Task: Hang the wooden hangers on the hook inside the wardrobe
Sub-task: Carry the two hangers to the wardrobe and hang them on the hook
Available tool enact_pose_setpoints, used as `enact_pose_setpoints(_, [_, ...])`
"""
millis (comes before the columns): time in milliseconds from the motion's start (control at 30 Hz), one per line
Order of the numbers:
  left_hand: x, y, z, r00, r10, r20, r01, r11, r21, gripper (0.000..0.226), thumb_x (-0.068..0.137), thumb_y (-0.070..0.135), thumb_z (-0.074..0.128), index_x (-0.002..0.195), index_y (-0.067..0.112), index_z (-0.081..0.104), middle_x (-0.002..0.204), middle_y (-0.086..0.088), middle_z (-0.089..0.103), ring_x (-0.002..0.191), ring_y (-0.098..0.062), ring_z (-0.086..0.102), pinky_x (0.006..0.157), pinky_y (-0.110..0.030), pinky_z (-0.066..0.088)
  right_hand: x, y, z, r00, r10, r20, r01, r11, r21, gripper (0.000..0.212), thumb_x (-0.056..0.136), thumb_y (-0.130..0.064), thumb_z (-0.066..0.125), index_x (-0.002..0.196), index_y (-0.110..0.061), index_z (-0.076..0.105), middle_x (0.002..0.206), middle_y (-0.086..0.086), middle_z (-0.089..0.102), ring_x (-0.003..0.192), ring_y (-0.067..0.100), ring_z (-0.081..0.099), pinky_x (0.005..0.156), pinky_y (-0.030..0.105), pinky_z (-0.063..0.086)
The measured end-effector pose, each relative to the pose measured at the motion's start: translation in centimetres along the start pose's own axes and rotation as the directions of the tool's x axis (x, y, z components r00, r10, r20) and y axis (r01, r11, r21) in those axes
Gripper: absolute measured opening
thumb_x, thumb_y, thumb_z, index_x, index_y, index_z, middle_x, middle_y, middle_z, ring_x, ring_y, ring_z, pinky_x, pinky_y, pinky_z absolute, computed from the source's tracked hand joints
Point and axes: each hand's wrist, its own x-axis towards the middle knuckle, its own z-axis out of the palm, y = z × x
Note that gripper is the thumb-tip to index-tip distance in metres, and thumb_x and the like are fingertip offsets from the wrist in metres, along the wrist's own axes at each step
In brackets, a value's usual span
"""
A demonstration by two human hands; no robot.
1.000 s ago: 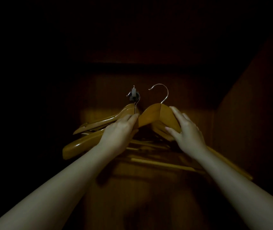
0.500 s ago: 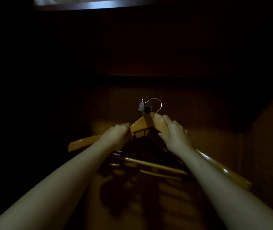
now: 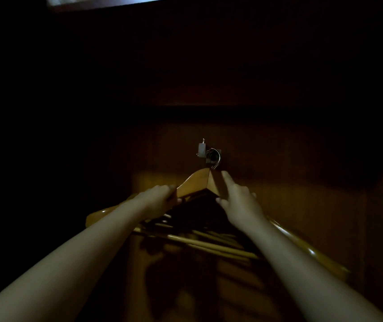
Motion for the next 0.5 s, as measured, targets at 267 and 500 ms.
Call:
enact_pose_setpoints(267, [1.0, -0.9, 1.6, 0.997, -0.02, -0.074, 0.02, 1.0, 0.006, 0.049, 0.095, 0.028, 0.047, 0.141, 0.022, 0.033, 0.118, -0.005, 0.057, 0.099, -0.018, 0.057, 0.076, -0.027, 0.049, -0.2, 0.4, 1.6, 0.998, -0.028, -0.054, 0.024, 0.997, -0.073, 0.075, 0.095, -0.028, 0.048, 0.147, -0.031, -0.005, 0.121, 0.006, 0.059, 0.107, 0.026, 0.059, 0.089, 0.038, 0.048])
enact_pose_setpoints(500, [1.4, -1.7, 3.6, 0.972, 0.002, -0.237, 0.024, 0.994, 0.103, 0.04, 0.097, 0.03, 0.04, 0.136, 0.026, 0.036, 0.135, 0.001, 0.052, 0.13, -0.02, 0.044, 0.111, -0.046, 0.028, -0.9, 0.4, 2.7, 0.984, -0.098, -0.149, 0.052, 0.956, -0.288, 0.074, 0.097, -0.036, 0.041, 0.147, -0.026, -0.013, 0.127, 0.005, 0.056, 0.102, 0.025, 0.064, 0.075, 0.034, 0.052])
